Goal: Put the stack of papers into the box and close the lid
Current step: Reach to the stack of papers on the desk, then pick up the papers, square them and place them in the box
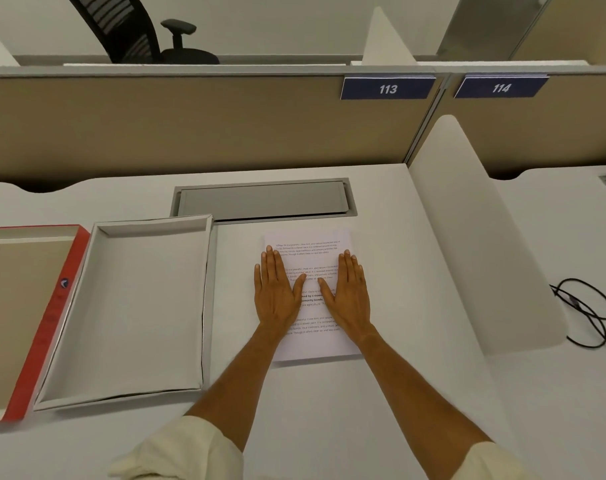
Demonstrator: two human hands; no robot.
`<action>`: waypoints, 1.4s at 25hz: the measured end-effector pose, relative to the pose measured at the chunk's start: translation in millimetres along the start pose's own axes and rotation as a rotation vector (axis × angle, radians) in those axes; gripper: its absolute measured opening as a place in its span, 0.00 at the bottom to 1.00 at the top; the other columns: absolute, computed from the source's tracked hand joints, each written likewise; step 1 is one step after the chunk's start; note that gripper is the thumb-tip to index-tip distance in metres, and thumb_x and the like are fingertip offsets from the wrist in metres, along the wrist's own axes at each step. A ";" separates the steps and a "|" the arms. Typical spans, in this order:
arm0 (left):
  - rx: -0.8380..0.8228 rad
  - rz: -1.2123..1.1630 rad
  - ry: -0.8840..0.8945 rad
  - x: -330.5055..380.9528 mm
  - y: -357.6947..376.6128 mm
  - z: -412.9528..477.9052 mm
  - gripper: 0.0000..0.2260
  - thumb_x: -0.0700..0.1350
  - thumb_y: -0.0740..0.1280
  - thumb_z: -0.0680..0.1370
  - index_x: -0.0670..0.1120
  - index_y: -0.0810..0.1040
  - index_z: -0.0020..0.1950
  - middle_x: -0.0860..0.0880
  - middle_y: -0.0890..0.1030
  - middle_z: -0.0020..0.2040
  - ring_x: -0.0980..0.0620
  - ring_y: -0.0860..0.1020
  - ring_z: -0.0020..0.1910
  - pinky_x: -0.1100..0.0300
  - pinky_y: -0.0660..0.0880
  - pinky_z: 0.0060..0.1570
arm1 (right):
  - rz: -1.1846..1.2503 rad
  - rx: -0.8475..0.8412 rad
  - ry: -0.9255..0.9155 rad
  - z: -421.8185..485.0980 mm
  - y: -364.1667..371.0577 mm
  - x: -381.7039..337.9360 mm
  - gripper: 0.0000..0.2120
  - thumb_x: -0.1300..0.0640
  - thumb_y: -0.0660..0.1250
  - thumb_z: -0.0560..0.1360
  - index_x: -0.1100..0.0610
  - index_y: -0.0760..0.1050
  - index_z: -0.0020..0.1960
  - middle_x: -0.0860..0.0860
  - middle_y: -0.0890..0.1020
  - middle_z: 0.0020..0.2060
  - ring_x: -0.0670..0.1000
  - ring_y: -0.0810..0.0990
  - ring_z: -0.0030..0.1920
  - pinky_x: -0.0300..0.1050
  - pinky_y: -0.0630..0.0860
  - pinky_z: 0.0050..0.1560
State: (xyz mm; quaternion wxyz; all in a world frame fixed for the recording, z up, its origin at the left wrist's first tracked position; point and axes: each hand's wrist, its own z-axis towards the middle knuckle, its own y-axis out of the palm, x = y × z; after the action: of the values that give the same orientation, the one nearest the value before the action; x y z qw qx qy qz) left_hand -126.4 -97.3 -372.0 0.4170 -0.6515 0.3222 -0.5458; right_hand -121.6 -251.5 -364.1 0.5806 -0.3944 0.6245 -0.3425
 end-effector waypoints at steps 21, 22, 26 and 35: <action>-0.246 -0.230 -0.715 22.6 -30.2 18.5 0.46 0.58 0.79 0.63 0.40 0.60 0.70 0.39 0.66 0.69 0.39 0.67 0.69 0.43 0.70 0.63 | 0.145 -0.236 0.701 34.3 -33.4 -11.6 0.51 0.40 0.82 0.56 0.61 0.63 0.67 0.60 0.69 0.66 0.60 0.67 0.68 0.59 0.70 0.63; -0.276 -0.240 -0.740 25.3 -32.3 21.0 0.45 0.56 0.81 0.62 0.40 0.61 0.69 0.39 0.67 0.67 0.40 0.68 0.67 0.45 0.71 0.61 | 0.151 -0.243 0.701 35.5 -34.9 -11.5 0.50 0.41 0.82 0.55 0.61 0.63 0.67 0.60 0.69 0.66 0.60 0.67 0.67 0.59 0.70 0.63; -0.357 -0.168 -0.751 34.3 -39.7 31.1 0.42 0.55 0.80 0.63 0.40 0.65 0.68 0.40 0.71 0.66 0.42 0.71 0.64 0.49 0.72 0.60 | 0.150 -0.271 0.700 37.4 -39.7 -13.8 0.47 0.42 0.82 0.55 0.60 0.66 0.66 0.59 0.68 0.65 0.60 0.67 0.67 0.58 0.71 0.63; -0.357 -0.220 -0.760 25.4 -45.6 31.1 0.37 0.56 0.80 0.63 0.43 0.69 0.65 0.41 0.72 0.66 0.43 0.71 0.65 0.49 0.71 0.63 | 0.284 -0.202 0.650 35.5 -36.9 -19.5 0.46 0.49 0.83 0.57 0.62 0.61 0.65 0.59 0.74 0.61 0.60 0.75 0.63 0.57 0.74 0.63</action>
State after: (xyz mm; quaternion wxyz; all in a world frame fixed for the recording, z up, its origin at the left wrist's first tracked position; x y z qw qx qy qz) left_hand -92.5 -93.4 -321.7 0.3263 -0.8983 0.1639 -0.2442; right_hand -82.4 -249.7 -325.7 0.3518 -0.2296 0.8555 -0.3027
